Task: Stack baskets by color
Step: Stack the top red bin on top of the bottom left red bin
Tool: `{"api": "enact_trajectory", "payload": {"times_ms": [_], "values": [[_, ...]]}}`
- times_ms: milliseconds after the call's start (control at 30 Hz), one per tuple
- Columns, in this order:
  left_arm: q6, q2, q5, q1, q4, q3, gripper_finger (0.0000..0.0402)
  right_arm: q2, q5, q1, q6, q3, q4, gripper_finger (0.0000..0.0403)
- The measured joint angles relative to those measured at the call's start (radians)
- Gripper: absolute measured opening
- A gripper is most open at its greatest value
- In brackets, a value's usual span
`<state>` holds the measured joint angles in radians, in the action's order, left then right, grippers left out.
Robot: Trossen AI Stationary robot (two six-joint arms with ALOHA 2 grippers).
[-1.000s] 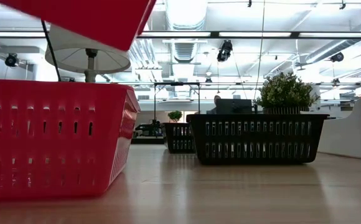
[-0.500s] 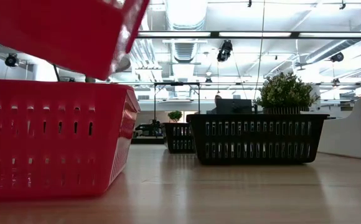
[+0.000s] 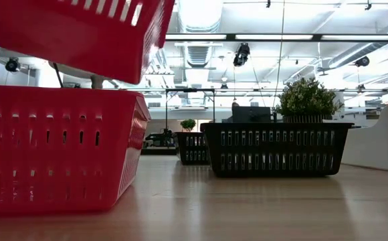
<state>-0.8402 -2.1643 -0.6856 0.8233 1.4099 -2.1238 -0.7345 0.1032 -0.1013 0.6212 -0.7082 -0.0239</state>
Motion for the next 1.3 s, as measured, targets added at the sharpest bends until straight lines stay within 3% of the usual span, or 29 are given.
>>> {"api": "enact_trajectory", "payload": {"times_ms": [433, 867, 1300], "values": [[-0.040, 0.001, -0.082, 0.017, -0.098, 0.111, 0.0000, -0.007, -0.001, 0.000, 0.000, 0.000, 0.000, 0.0181], [-0.044, 0.001, -0.081, 0.044, -0.176, 0.213, 0.0000, -0.008, -0.002, 0.000, 0.000, 0.000, 0.003, 0.0181], [-0.043, 0.001, -0.076, 0.044, -0.265, 0.258, 0.0031, -0.008, -0.002, 0.000, -0.008, 0.000, 0.003, 0.0181]]}}
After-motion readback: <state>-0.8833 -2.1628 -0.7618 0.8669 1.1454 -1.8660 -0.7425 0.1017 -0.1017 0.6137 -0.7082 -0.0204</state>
